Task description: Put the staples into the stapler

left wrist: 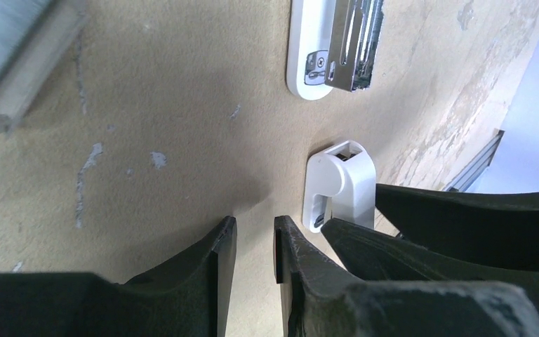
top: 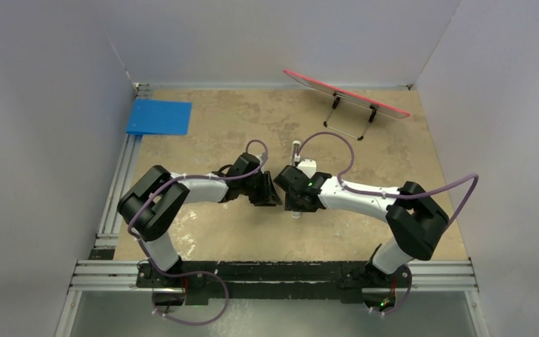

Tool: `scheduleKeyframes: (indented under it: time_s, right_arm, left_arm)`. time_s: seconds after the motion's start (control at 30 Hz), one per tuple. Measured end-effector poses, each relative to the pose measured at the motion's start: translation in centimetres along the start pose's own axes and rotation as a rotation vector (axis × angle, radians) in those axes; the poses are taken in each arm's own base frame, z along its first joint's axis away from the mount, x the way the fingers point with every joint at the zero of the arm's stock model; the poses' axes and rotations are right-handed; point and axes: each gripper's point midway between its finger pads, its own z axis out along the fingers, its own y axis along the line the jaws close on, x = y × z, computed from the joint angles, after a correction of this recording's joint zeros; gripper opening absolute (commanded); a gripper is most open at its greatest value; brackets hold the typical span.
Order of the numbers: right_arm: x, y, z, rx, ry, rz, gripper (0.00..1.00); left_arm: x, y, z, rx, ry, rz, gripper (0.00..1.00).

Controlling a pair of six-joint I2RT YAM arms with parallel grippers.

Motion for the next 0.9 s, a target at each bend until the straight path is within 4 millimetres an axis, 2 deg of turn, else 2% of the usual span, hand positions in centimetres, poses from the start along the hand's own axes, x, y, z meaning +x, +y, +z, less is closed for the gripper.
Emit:
scheduleKeyframes:
  time_s: [0.17,0.33,0.53,0.7,0.9]
  right_arm:
    - [-1.0,0.7,-0.6,-0.016,-0.022,0.004,0.61]
    - [-0.8,0.6,-0.3,-0.012,-0.018,0.003,0.62]
    - [0.9,-0.1,1.7,0.036,0.028,-0.021,0.5]
    - [0.9,0.2,2.0,0.022,0.023,-0.017,0.35]
    - [0.2,-0.3,2.3,0.036,0.006,0.006,0.32]
  left_arm:
    - [-0.2,0.4,-0.6,-0.02,-0.031,0.006,0.28]
    - [-0.6,1.2,-1.2,-0.051,-0.074,0.006,0.28]
    - [-0.9,1.7,-1.7,-0.077,-0.11,0.006,0.31]
    - [-1.0,1.8,-1.8,-0.077,-0.118,0.008,0.32]
    - [-1.0,1.7,-1.8,-0.073,-0.117,0.01,0.34]
